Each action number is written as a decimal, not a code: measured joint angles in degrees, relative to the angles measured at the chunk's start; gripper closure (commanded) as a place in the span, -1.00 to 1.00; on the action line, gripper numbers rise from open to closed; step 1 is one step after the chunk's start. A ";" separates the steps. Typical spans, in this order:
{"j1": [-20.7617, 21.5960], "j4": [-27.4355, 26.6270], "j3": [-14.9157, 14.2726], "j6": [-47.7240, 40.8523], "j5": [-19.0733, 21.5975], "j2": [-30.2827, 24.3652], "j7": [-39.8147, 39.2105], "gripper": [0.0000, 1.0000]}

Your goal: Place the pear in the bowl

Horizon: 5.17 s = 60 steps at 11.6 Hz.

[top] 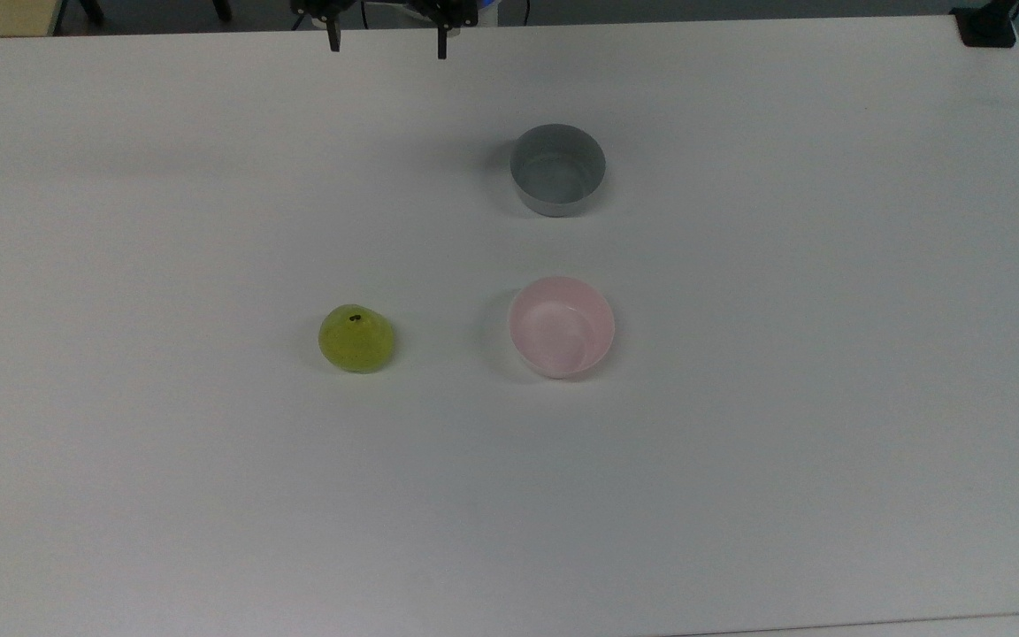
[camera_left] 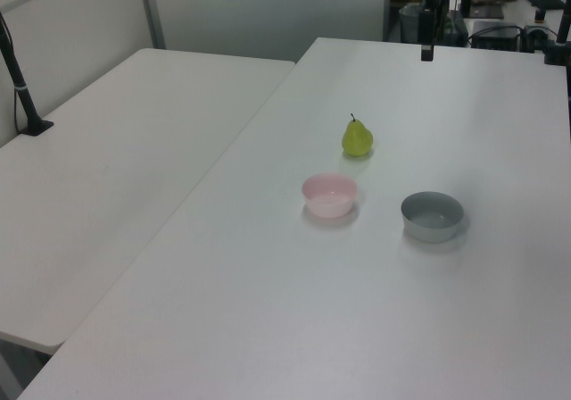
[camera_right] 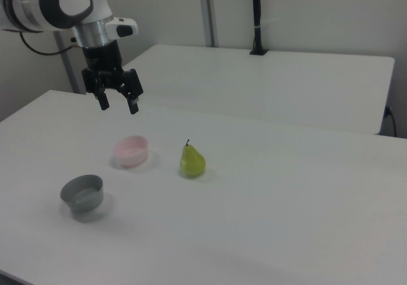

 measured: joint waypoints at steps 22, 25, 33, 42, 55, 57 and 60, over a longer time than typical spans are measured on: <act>-6.93 0.04 -0.58 19.58 0.00 11.11 -8.76 -1.00; -7.05 0.07 -0.58 25.66 0.00 16.50 -8.76 -1.00; -6.79 0.15 -0.31 33.56 0.12 25.26 -6.03 -1.00; -5.24 0.16 0.09 39.79 0.16 29.46 6.63 -0.36; -5.03 1.53 2.50 34.62 0.03 23.32 6.15 0.30; -4.40 1.36 5.86 30.74 -0.17 20.35 6.20 0.30; -1.83 0.91 8.36 29.66 -0.23 19.60 7.48 0.29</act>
